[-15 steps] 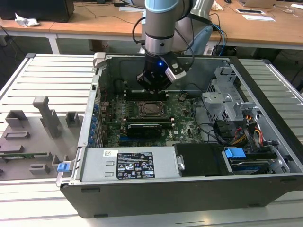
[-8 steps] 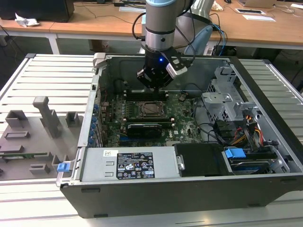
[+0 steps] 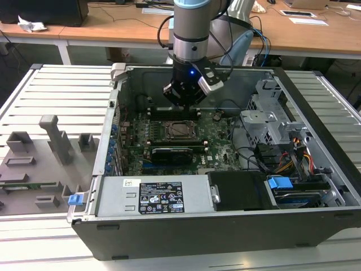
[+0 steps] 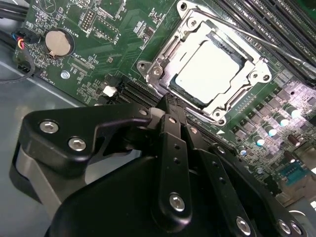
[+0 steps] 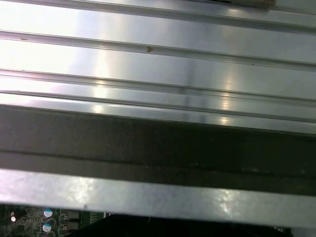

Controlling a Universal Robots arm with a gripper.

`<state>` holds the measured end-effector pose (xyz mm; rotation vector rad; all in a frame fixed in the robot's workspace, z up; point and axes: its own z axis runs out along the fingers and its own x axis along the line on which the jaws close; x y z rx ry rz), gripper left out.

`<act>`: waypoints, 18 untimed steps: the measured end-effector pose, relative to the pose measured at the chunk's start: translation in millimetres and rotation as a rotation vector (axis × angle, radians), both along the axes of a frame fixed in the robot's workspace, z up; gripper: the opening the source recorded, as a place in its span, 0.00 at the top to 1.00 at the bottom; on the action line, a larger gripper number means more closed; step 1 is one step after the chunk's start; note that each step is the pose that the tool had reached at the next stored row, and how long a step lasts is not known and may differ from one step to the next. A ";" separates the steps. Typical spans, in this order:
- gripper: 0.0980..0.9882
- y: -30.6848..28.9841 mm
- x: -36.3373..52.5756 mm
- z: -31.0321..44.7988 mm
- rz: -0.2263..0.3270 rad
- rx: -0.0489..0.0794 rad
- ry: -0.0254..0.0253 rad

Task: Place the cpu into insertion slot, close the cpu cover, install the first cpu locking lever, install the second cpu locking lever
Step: 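Install the second cpu locking lever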

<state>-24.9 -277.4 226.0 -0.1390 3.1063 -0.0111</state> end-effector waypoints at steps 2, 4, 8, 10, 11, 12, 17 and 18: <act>0.99 -0.9 0.0 0.0 0.000 0.000 0.0000; 0.99 -1.6 0.0 0.0 0.000 0.000 0.0000; 0.99 -3.2 0.0 0.0 0.000 0.000 0.0000; 0.99 -4.1 0.0 0.0 0.000 0.000 0.0000; 0.99 -4.5 0.0 0.0 0.000 0.000 0.0000; 0.99 -5.2 0.0 0.0 0.000 0.000 0.0000; 0.99 -6.4 0.0 0.1 0.000 0.001 0.0000; 0.99 -6.5 -0.1 0.8 0.000 0.001 0.0001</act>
